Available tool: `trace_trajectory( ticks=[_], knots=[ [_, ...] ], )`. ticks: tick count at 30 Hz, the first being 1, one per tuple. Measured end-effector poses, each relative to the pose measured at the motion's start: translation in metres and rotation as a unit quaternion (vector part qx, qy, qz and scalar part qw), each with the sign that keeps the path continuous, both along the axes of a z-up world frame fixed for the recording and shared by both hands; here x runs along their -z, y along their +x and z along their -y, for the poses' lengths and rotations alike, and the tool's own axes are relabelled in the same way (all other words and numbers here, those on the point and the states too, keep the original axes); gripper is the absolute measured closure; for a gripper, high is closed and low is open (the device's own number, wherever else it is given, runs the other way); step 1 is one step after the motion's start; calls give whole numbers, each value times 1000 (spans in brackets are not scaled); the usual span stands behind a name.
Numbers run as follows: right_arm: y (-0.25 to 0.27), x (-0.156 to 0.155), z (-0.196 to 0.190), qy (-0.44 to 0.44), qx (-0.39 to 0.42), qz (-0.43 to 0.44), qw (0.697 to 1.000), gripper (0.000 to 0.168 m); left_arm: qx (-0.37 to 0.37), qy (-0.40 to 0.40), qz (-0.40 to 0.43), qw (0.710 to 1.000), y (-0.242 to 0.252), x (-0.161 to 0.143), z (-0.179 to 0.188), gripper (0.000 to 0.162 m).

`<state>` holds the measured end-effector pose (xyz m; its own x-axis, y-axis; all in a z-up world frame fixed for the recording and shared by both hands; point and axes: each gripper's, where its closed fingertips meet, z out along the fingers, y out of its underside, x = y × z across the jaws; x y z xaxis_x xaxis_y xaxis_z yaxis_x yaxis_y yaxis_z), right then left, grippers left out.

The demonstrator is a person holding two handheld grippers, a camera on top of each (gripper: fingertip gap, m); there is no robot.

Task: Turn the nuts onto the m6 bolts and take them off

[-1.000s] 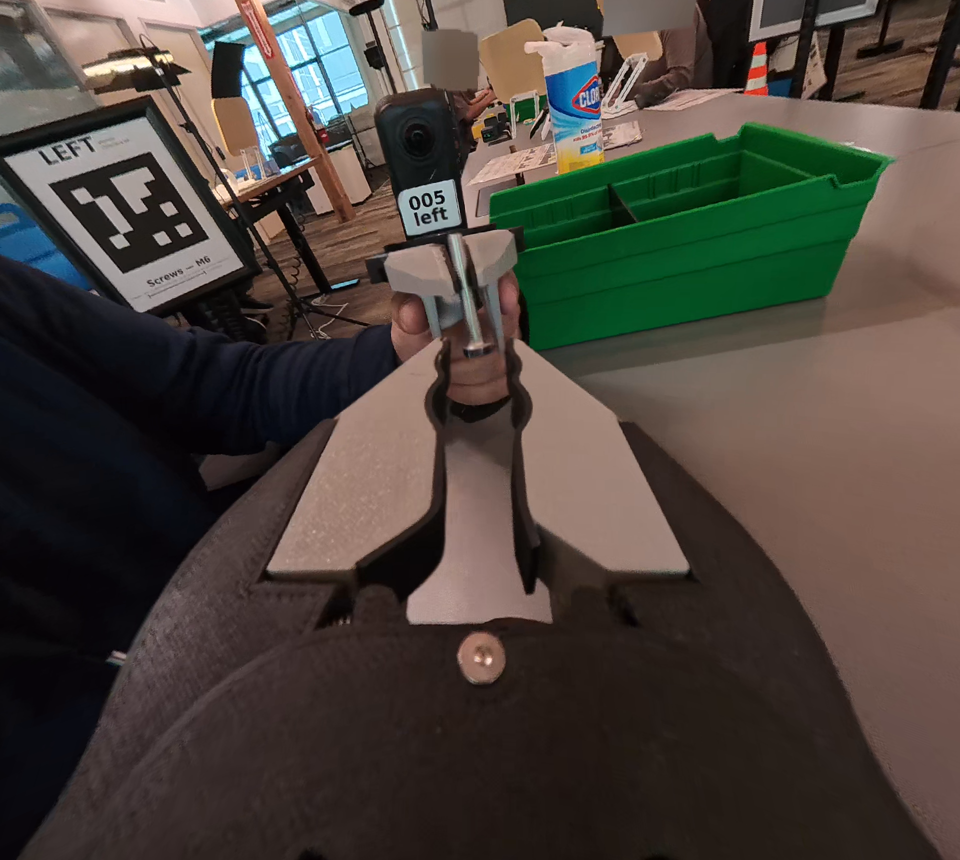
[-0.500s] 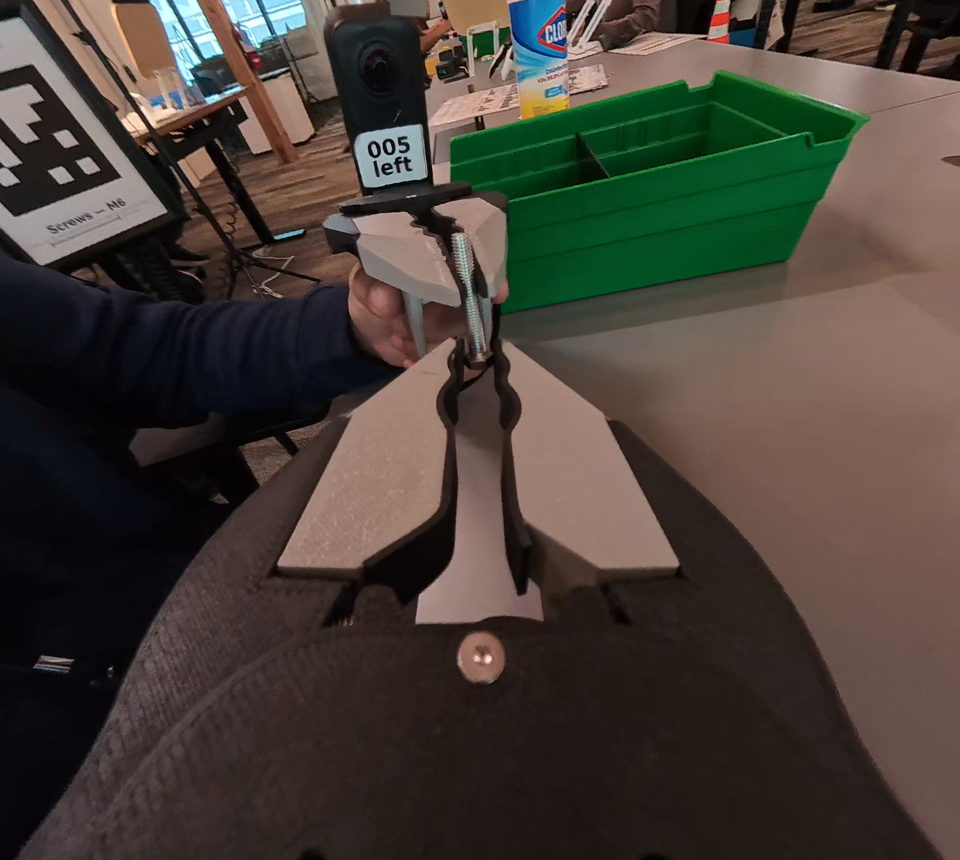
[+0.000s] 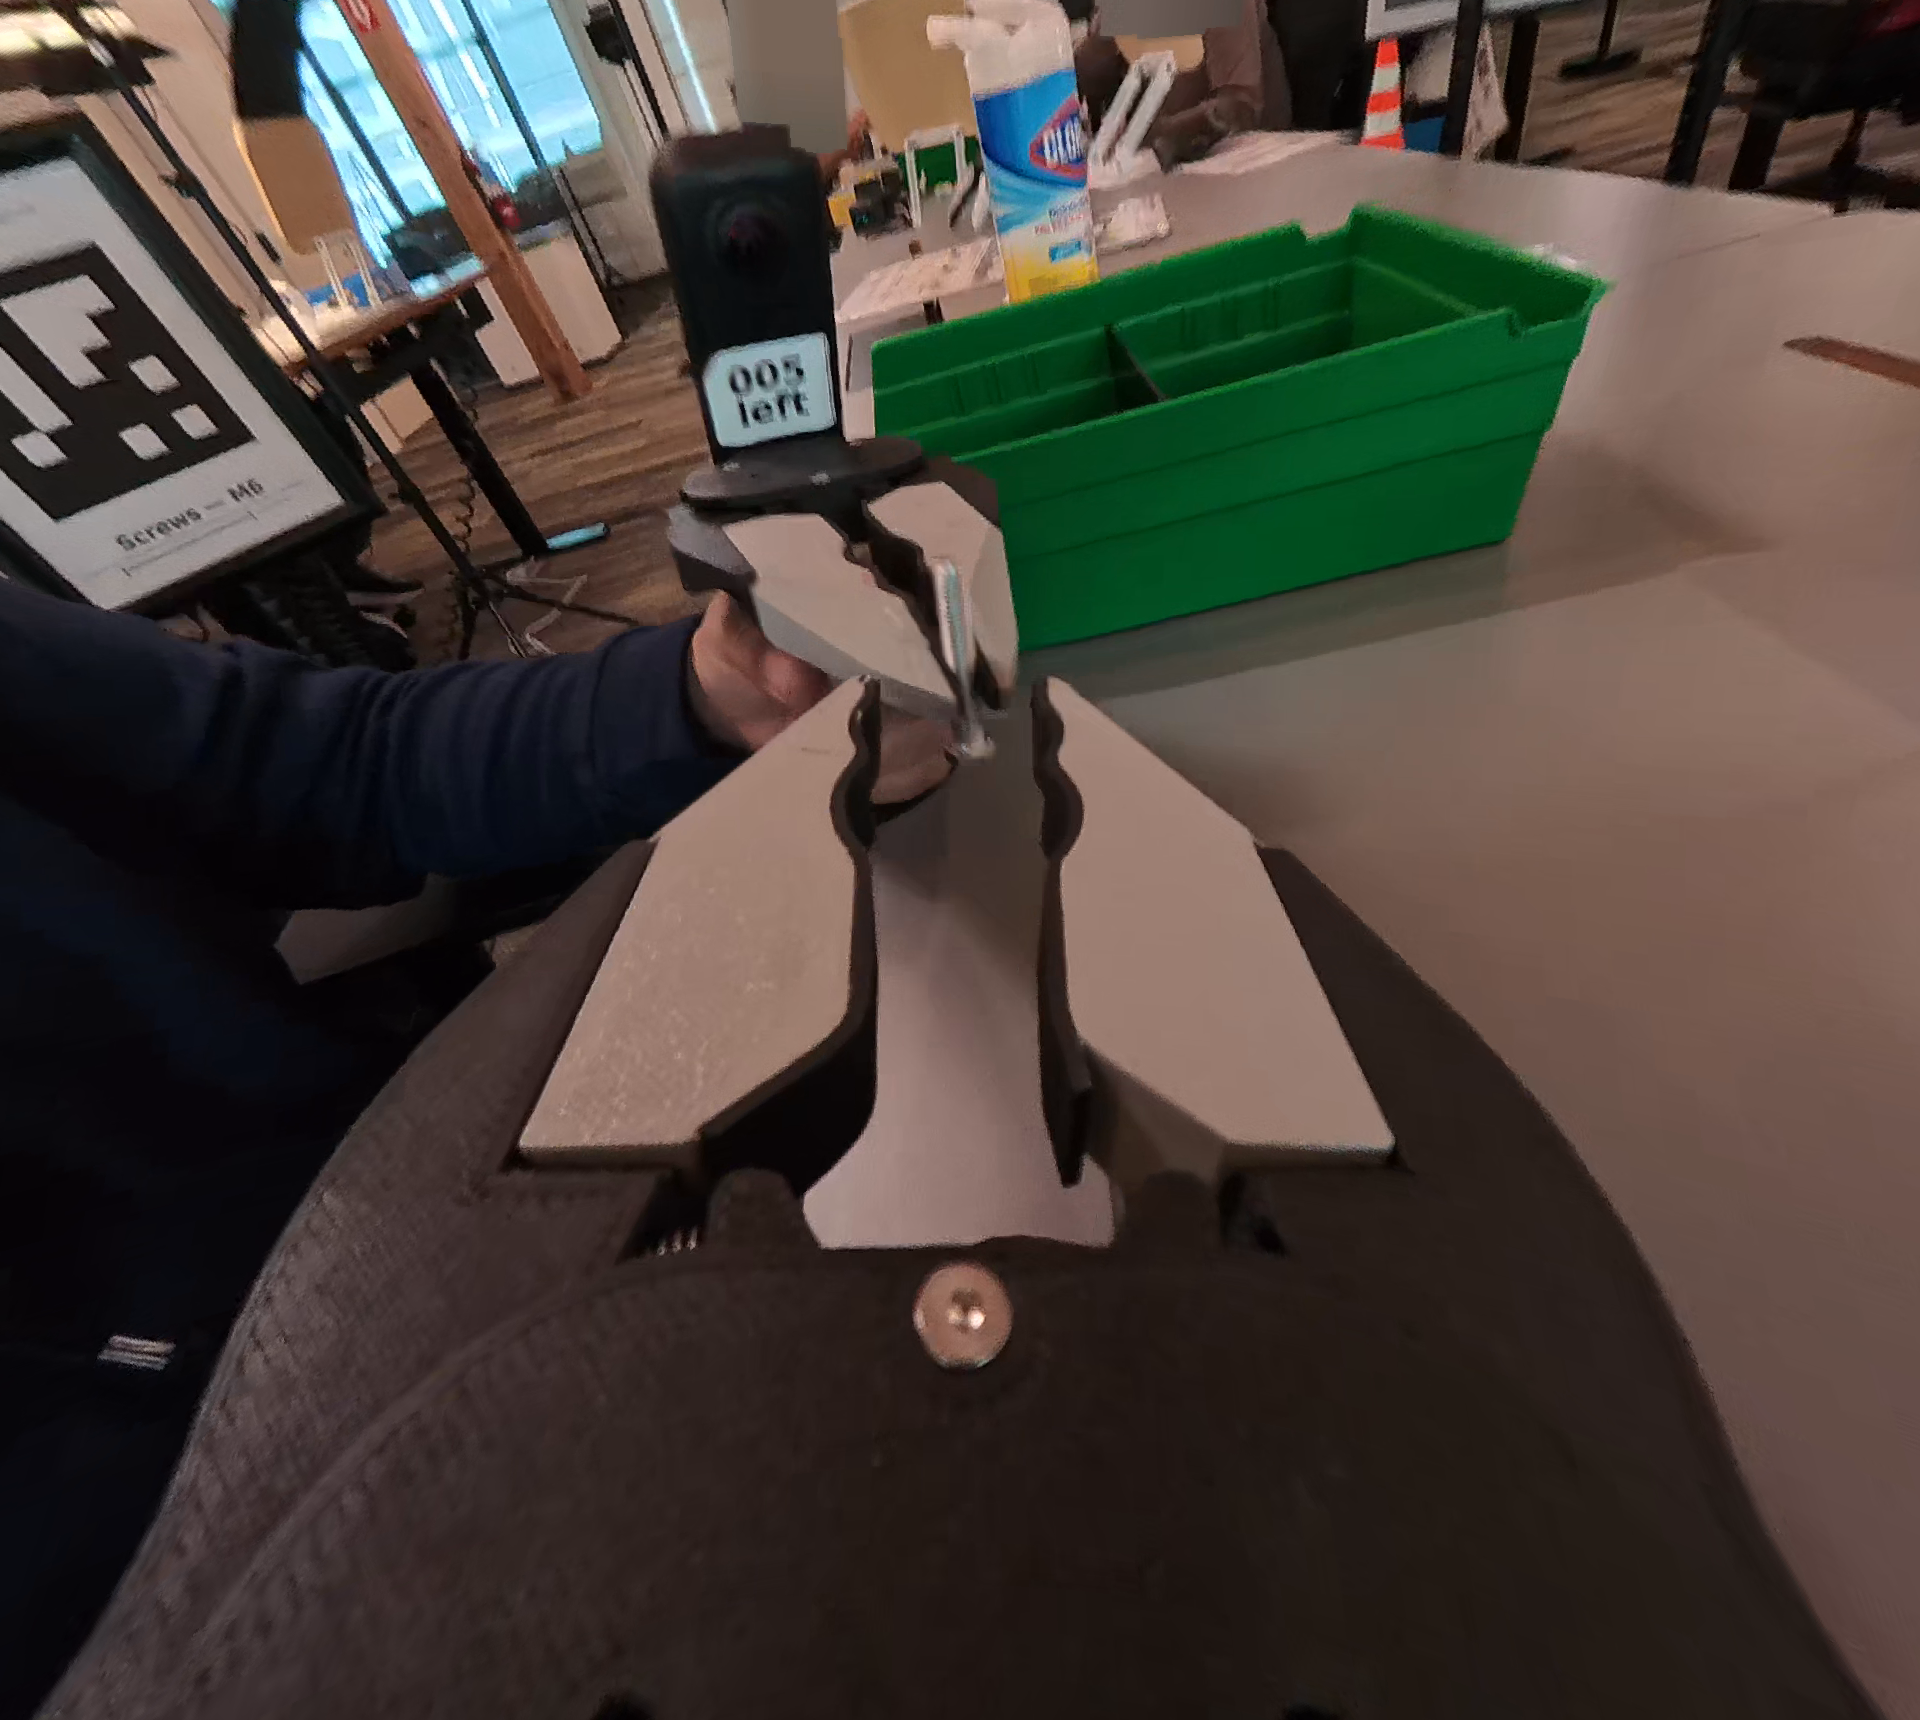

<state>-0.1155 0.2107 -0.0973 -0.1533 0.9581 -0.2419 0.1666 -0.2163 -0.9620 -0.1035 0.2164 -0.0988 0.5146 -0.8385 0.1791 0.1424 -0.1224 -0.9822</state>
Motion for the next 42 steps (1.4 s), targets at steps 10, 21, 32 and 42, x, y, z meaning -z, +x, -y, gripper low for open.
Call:
trace_trajectory(
  ticks=[10, 21, 32, 42],
  knots=[
    [-5, 2, 0, 13, 15, 5, 1000, 166, 8, -20, -41, 999, 12, 16, 0, 159],
    [-5, 0, -3, -9, 13, -6, 1000, 164, -8, -9, -70, 998, 10, 21, -2, 160],
    [-26, 94, -10, 57, 35, 211, 975, 138, -63, 45, -23, 997, -13, -5, -7, 160],
    [-42, 113, -9, 128, -48, 232, 963, 146, 33, 58, -14, 998, -2, -9, 18, 160]
  ],
)
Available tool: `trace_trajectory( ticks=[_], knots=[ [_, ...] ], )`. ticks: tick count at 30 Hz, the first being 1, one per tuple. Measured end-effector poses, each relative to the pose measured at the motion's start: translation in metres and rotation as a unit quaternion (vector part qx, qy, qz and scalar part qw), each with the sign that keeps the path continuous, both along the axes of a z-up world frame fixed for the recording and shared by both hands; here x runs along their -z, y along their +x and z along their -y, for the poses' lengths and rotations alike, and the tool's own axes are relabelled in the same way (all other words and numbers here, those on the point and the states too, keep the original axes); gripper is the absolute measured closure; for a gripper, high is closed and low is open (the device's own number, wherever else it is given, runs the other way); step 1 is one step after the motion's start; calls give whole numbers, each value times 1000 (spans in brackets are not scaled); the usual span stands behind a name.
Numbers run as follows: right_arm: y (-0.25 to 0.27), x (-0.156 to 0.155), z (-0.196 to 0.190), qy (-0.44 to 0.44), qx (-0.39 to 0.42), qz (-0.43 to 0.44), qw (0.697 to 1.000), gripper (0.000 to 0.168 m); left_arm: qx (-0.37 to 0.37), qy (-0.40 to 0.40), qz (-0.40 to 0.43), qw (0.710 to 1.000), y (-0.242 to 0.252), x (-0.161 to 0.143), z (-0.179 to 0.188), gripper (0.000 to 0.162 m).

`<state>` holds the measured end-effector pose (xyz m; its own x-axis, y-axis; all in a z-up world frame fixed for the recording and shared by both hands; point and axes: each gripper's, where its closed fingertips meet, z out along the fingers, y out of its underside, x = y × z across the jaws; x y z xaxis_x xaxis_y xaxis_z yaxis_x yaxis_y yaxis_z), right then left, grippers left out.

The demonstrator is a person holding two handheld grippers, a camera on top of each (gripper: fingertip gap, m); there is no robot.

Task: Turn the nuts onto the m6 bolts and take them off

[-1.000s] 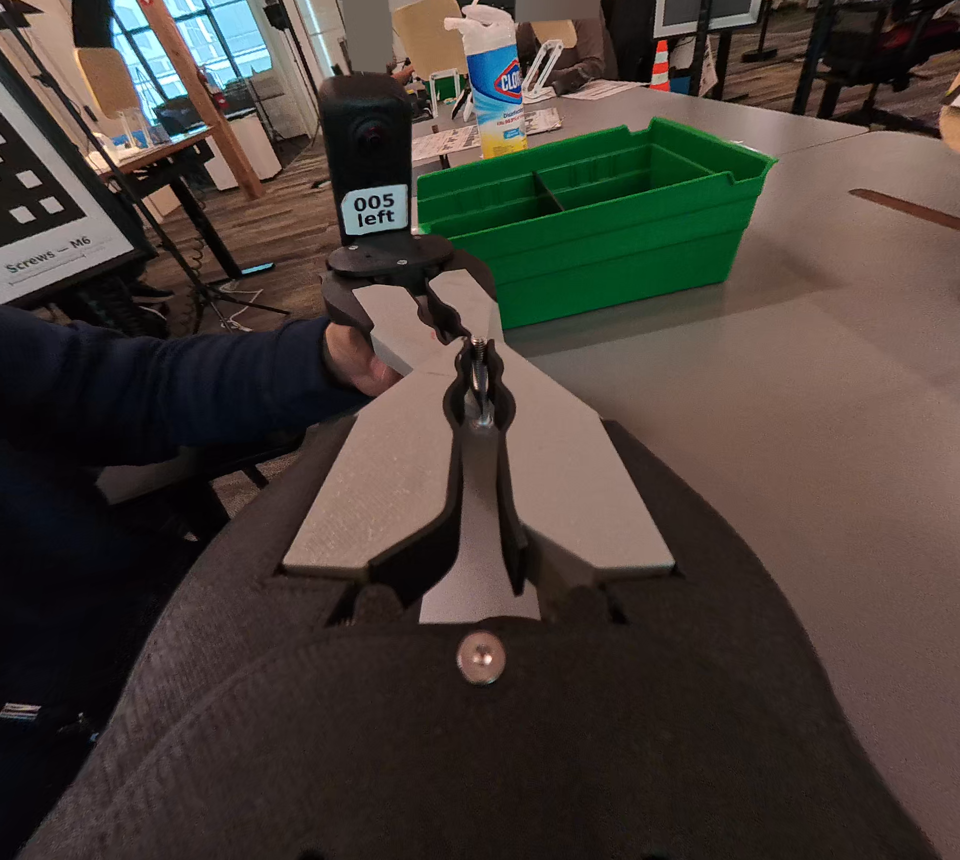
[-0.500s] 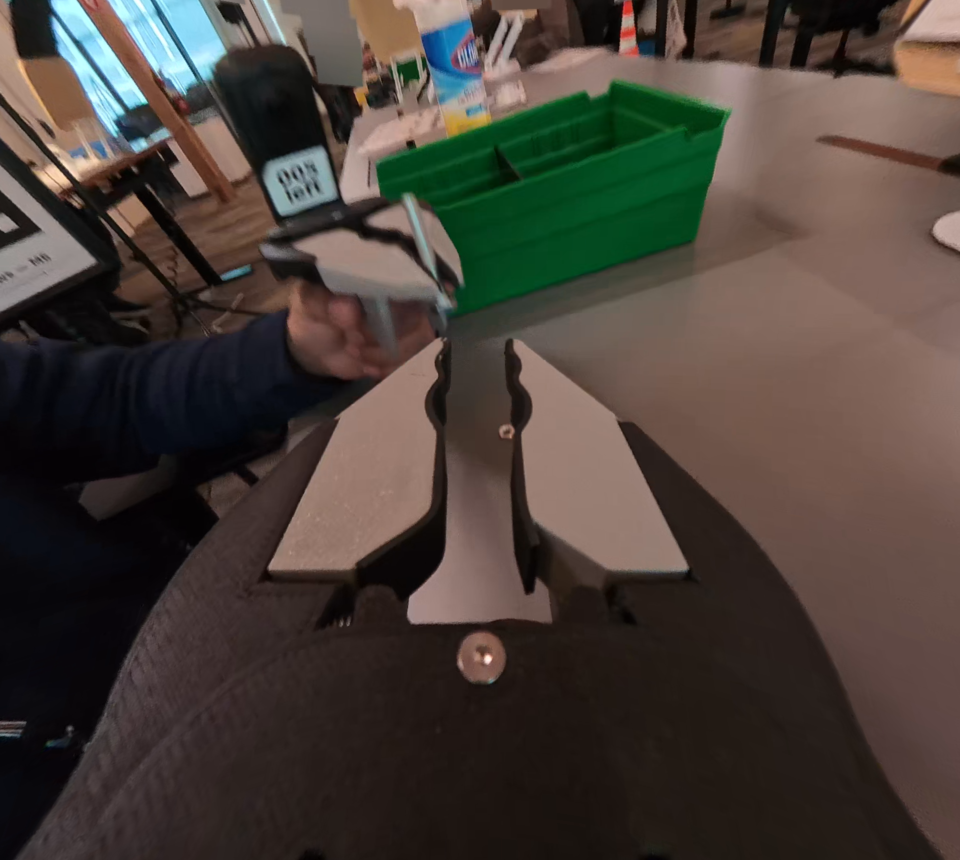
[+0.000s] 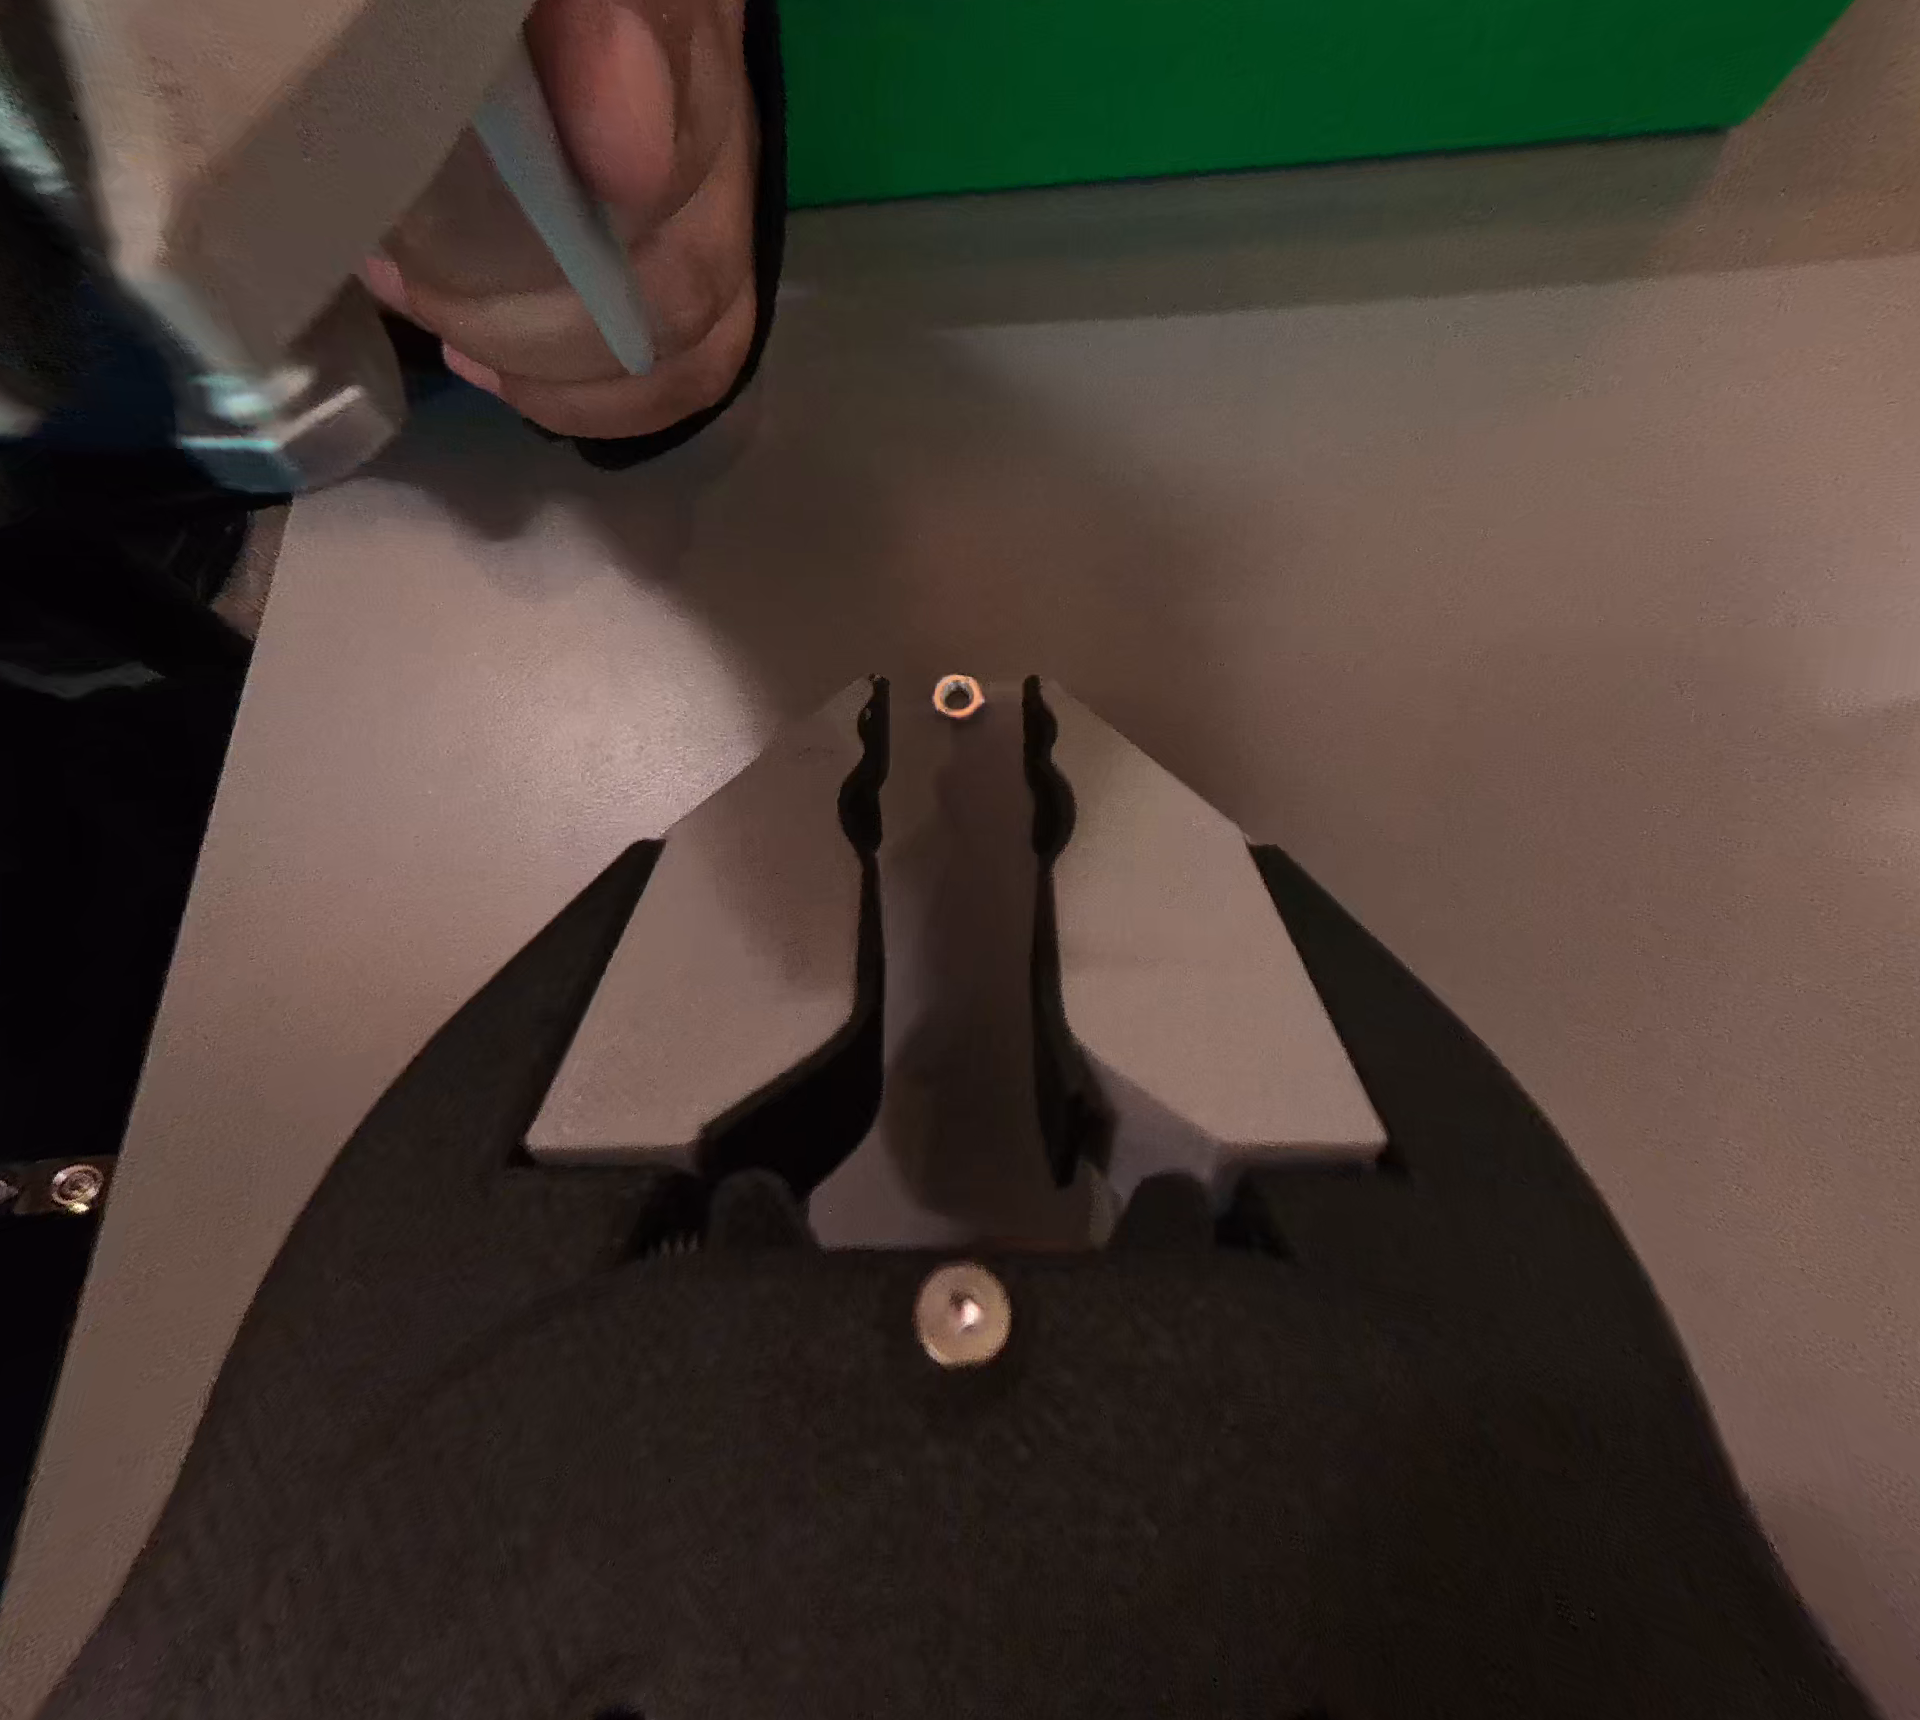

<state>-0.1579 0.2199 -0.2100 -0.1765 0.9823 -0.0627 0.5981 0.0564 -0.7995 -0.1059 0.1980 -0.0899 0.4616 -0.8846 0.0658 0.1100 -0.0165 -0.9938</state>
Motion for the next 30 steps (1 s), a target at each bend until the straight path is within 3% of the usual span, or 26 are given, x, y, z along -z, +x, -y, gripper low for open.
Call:
trace_trajectory(
  ticks=[4, 11, 16, 21, 30],
  knots=[
    [-3, 13, -4, 60, -32, 33, 997, 150, 66, -3, -16, 998, 7, 4, 17, 160],
    [-6, 16, 4, 52, -77, 36, 995, 161, 82, 6, -32, 996, 14, 8, 23, 160],
    [-4, 13, 0, 46, -54, 30, 997, 162, 63, 11, -27, 998, 10, 6, 19, 160],
    [13, -19, -14, -10, 27, -11, 1000, 162, -13, 11, -18, 1000, -6, 3, -2, 160],
    [61, -95, -19, -15, 114, -68, 991, 162, 0, -19, -60, 998, 5, 22, -5, 160]
  ],
)
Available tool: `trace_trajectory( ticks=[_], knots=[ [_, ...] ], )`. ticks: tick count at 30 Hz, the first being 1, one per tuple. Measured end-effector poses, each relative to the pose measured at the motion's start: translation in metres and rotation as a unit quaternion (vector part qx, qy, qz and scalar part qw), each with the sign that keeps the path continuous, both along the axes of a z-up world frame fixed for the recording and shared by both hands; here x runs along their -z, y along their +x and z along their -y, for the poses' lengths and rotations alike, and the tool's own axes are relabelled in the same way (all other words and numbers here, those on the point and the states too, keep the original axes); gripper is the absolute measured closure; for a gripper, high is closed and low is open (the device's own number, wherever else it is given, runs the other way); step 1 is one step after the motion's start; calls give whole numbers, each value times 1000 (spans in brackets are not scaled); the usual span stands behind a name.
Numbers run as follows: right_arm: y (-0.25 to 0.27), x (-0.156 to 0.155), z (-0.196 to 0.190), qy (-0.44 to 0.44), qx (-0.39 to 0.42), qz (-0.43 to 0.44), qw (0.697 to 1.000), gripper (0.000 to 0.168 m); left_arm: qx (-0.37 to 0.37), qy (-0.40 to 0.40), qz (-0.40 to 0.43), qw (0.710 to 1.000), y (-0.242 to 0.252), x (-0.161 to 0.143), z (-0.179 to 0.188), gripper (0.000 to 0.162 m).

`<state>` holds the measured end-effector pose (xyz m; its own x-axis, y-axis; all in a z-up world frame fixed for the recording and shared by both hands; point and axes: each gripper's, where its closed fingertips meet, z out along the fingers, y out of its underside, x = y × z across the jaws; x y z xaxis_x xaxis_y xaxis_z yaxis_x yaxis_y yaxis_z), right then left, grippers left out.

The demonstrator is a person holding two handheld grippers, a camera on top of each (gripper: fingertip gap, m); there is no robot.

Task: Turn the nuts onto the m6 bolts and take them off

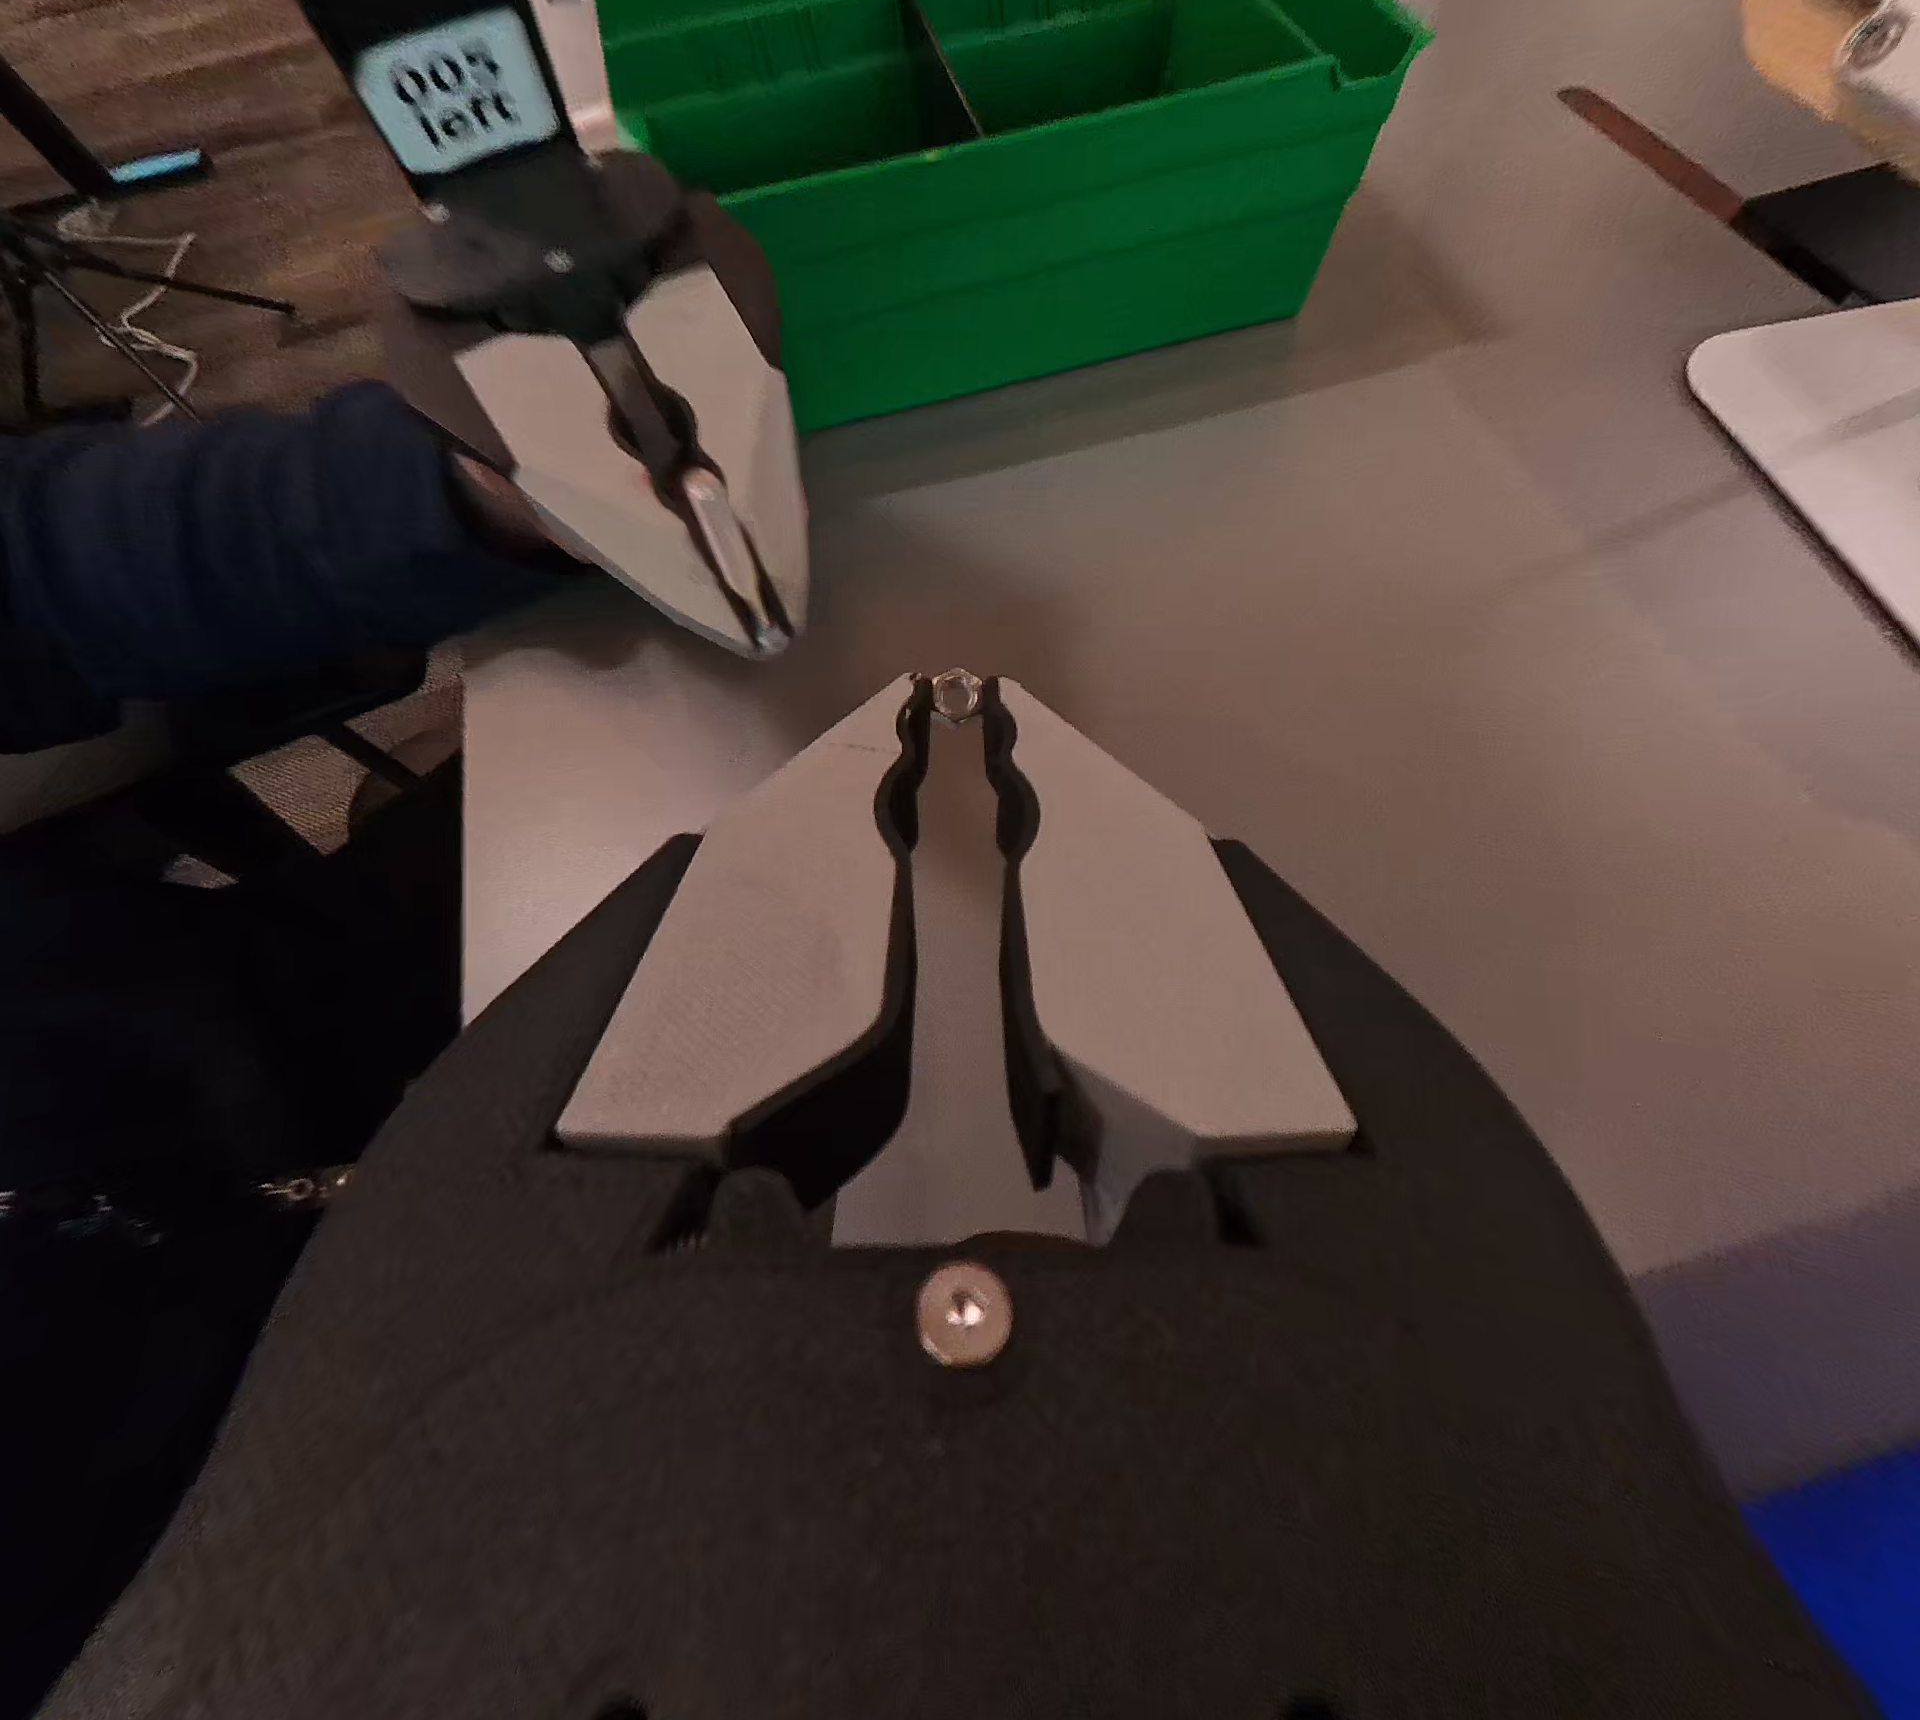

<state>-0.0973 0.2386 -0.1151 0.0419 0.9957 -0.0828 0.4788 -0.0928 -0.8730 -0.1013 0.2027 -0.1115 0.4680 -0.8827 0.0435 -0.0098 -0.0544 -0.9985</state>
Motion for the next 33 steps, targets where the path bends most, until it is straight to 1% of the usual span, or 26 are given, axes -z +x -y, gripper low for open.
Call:
trace_trajectory(
  ticks=[2, 4, 6, 8, 15, 22, 26, 33],
  knots=[
    [3, -16, 9, -3, -9, -8, 1000, 162, 7, -4, 4, 1000, 6, -1, 0, 160],
    [3, -24, 18, 10, -22, 0, 1000, 162, 16, -18, 12, 1000, 12, -1, -1, 160],
    [3, -27, 22, 25, -30, 15, 999, 162, 23, -29, -3, 999, 19, 6, 0, 160],
    [3, -28, 26, 27, -36, 25, 999, 162, 17, -22, -26, 999, 20, 12, 1, 160],
    [-1, -32, 39, 11, -58, 35, 998, 162, 7, -23, -15, 1000, 14, 10, -1, 160],
    [-8, -22, 39, 19, -46, 80, 996, 162, -1, -20, -44, 999, 16, 18, -2, 160],
    [-10, -18, 37, 8, -39, 98, 994, 162, -5, -25, -41, 999, 14, 18, -3, 160],
    [-11, -11, 36, 21, -37, 119, 992, 162, -5, -26, -45, 999, 15, 20, -3, 160]
  ],
)
